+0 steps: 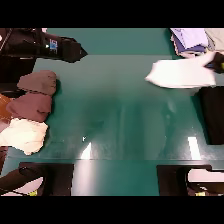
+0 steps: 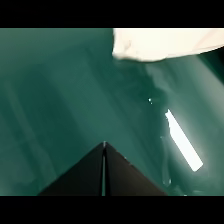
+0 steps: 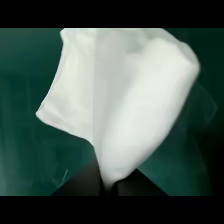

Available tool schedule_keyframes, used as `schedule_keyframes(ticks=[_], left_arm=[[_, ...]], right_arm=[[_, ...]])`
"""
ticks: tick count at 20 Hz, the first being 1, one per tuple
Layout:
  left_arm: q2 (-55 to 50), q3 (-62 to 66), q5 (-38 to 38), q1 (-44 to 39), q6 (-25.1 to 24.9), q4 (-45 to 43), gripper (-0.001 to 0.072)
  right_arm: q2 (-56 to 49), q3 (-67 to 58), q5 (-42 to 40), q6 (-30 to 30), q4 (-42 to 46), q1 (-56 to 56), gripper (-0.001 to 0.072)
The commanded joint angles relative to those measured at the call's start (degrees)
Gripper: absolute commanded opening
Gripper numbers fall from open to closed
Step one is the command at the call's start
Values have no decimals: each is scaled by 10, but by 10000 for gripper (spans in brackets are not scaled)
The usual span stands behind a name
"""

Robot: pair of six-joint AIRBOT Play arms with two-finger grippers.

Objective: Fold the shirts.

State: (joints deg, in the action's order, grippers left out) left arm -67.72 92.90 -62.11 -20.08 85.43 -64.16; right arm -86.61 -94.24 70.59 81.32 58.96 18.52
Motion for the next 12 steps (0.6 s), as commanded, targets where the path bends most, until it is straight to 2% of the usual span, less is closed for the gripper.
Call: schedule_keyframes(ticks=[1,7,10,12], left_arm=[[0,0,30,-17,3,3,24],[0,0,30,-17,3,3,24],[0,0,29,-17,3,3,24],[0,0,28,-17,2,3,24]], right_arm=[[20,-1,6,13,5,130,18],[24,-8,-16,23,1,179,18],[24,-70,-11,23,-55,179,18],[24,-120,9,24,-49,179,17]])
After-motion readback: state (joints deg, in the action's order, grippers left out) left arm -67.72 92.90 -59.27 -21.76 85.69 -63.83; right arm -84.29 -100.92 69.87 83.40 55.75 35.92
